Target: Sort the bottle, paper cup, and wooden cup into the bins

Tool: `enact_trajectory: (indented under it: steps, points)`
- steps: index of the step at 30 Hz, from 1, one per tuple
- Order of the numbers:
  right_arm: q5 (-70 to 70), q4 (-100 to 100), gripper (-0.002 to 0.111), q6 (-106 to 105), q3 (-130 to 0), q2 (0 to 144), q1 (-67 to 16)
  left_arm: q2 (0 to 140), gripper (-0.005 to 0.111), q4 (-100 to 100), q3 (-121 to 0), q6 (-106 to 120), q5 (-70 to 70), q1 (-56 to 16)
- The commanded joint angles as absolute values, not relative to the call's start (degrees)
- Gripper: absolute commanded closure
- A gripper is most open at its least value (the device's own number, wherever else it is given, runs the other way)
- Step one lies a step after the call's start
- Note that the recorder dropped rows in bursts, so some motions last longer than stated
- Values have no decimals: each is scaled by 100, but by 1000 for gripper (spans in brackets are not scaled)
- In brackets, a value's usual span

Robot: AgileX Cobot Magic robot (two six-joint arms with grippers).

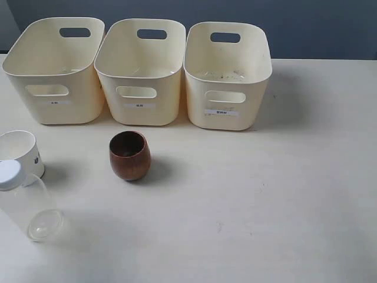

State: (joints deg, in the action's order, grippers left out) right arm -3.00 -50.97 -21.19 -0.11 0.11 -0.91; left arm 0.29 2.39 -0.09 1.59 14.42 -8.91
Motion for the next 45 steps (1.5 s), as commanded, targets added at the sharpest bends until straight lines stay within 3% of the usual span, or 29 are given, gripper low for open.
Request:
enact_trajectory:
  steps: [1,16,24,34,40,43,45]
  points:
    - [-526,-5340,109,-2113,0,0,-65,0,107,245,0,157,1367,-922]
    - [-48,-5023,109,-2071,-3,0,-65,0,107,245,0,157,1367,-922]
    - [1073,-4873,109,-2623,-1541,116,-65,0,107,245,0,157,1367,-922]
    - [3849,-7258,109,-6463,-3984,2832,-65,0,107,245,0,157,1367,-922]
    - [5042,-7532,109,-7373,-4743,4544,-134,0,107,245,0,157,1367,-922]
    - [5170,-7554,109,-7659,-4929,5136,-503,0,107,245,0,157,1367,-922]
    - [4844,-7533,109,-7825,-5092,5653,-1256,0,107,245,0,157,1367,-922]
